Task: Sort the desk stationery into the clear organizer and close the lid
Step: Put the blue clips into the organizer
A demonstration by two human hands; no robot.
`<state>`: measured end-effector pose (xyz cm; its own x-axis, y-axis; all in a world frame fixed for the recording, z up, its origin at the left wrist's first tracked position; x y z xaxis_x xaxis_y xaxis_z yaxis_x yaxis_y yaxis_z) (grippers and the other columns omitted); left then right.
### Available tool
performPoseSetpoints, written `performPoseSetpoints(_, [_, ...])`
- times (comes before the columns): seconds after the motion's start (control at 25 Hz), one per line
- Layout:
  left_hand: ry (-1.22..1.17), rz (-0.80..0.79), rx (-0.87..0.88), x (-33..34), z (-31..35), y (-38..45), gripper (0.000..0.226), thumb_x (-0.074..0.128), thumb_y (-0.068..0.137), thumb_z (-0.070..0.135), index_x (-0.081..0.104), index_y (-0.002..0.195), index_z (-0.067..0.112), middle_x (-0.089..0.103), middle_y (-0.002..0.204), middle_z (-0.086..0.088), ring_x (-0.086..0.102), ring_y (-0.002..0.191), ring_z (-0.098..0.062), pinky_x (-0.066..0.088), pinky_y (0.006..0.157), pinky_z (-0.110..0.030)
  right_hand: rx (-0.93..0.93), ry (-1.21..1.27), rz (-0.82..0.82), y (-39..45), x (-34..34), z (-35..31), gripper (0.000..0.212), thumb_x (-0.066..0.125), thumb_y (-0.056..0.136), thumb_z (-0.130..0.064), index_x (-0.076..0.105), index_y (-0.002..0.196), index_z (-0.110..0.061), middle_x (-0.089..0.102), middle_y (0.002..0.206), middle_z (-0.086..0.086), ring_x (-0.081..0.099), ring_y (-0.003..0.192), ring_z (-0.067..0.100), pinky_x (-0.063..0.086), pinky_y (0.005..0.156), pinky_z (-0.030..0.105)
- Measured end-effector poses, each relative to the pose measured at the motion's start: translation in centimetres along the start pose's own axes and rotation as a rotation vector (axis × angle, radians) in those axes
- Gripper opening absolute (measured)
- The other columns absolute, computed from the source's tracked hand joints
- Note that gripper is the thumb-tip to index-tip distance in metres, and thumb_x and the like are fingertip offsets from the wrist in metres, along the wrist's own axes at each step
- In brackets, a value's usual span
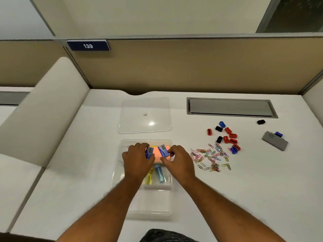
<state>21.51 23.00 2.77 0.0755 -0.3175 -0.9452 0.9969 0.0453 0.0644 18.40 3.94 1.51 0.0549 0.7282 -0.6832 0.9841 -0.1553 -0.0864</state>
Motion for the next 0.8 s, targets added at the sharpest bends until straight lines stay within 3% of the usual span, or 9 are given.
performPoseSetpoints(0.2, [0.104, -0.025, -0.025, -2.2, -8.0, 1.1, 0.04, 0.064, 0.086, 0.054, 0.064, 0.119, 0.032, 0.069, 0.11, 0.008, 0.06, 0.102, -0.018, 0.041, 0.083, -0.038, -0.025, -0.086, -0.048, -0.3, 6.1, -5.4, 0.028, 0.073, 0.082, -0.052, 0.065, 0.099, -0.031, 0.061, 0.098, -0.013, 0.059, 0.084, 0.009, 0.051, 0.067, 0.029])
performPoseSetpoints(0.4, [0.087, -0.05, -0.027, -2.6, -10.4, 2.5, 0.054, 0.059, 0.088, 0.062, 0.059, 0.133, 0.033, 0.065, 0.121, 0.007, 0.057, 0.111, -0.018, 0.041, 0.089, -0.039, -0.022, -0.165, -0.041, 1.2, 8.7, -8.2, 0.037, 0.073, 0.08, -0.058, 0.063, 0.103, -0.031, 0.06, 0.101, -0.013, 0.061, 0.085, 0.011, 0.055, 0.068, 0.033])
performPoseSetpoints(0.56, [0.052, -0.053, -0.045, -2.1, -10.3, 2.4, 0.057, 0.059, 0.089, 0.063, 0.056, 0.136, 0.03, 0.062, 0.127, 0.004, 0.056, 0.114, -0.02, 0.043, 0.091, -0.041, 0.029, -0.188, -0.061, 1.6, 8.7, -7.3, 0.056, 0.078, 0.074, -0.065, 0.062, 0.114, -0.03, 0.061, 0.109, -0.013, 0.063, 0.091, 0.012, 0.057, 0.071, 0.032])
performPoseSetpoints(0.8, [-0.071, -0.049, 0.092, 0.6, -3.7, 1.2, 0.041, 0.065, 0.087, 0.056, 0.065, 0.119, 0.031, 0.064, 0.118, 0.009, 0.059, 0.109, -0.018, 0.044, 0.088, -0.041, 0.084, -0.15, 0.017, -0.3, 4.0, -0.9, 0.044, 0.074, 0.081, -0.059, 0.063, 0.113, -0.032, 0.063, 0.11, -0.012, 0.065, 0.095, 0.01, 0.059, 0.079, 0.034])
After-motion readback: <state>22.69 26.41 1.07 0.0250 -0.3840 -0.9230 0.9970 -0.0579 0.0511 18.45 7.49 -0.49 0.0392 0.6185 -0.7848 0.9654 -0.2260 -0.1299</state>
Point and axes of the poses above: each hand's wrist, its own y-axis towards the middle knuckle, its own x-axis out of the palm, z = x × y, the point moved 8 cm from there along y, towards the middle knuckle
